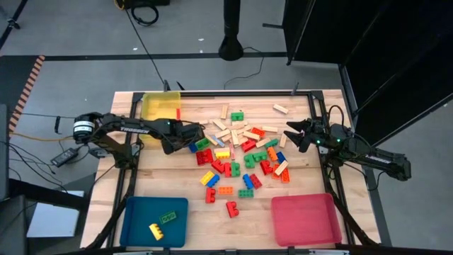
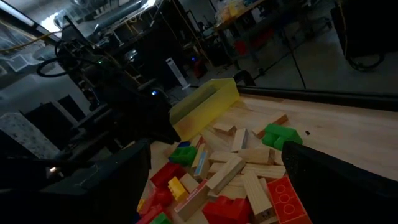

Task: Sort blocks by size
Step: Put the blue game piece into the blue bin

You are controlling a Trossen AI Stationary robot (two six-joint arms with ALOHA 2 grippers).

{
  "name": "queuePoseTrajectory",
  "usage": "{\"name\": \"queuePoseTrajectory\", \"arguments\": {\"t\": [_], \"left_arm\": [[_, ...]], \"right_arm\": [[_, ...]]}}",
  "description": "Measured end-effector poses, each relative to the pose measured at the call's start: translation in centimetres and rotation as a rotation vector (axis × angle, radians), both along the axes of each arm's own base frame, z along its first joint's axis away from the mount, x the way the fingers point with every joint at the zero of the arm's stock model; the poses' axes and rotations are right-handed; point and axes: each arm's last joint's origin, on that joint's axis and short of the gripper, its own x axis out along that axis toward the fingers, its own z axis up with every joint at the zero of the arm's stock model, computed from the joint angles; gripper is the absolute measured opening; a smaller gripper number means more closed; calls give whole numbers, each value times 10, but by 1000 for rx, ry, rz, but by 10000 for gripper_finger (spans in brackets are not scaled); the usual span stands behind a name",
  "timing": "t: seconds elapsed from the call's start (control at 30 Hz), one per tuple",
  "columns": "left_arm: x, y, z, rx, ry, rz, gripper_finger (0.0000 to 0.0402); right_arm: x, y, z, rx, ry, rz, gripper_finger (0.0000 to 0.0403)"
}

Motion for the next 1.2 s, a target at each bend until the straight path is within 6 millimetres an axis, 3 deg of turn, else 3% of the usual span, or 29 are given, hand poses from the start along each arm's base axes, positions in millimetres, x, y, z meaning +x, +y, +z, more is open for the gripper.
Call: {"name": "queuePoseTrajectory", "arguments": {"t": [0.57, 0.77, 1.03, 1.2], "left_arm": [[12, 1, -26, -67, 37, 45, 245], [20, 4, -31, -55, 5, 51, 206], [21, 4, -32, -50, 0, 44, 119], [24, 4, -30, -73, -47, -6, 113]], "right_arm": [[0, 0, 0, -1, 0, 11, 373], [0, 1, 0, 0, 0, 20, 373], [0, 1, 0, 0, 0, 20, 373], [0, 1, 0, 3, -1, 20, 373]]}}
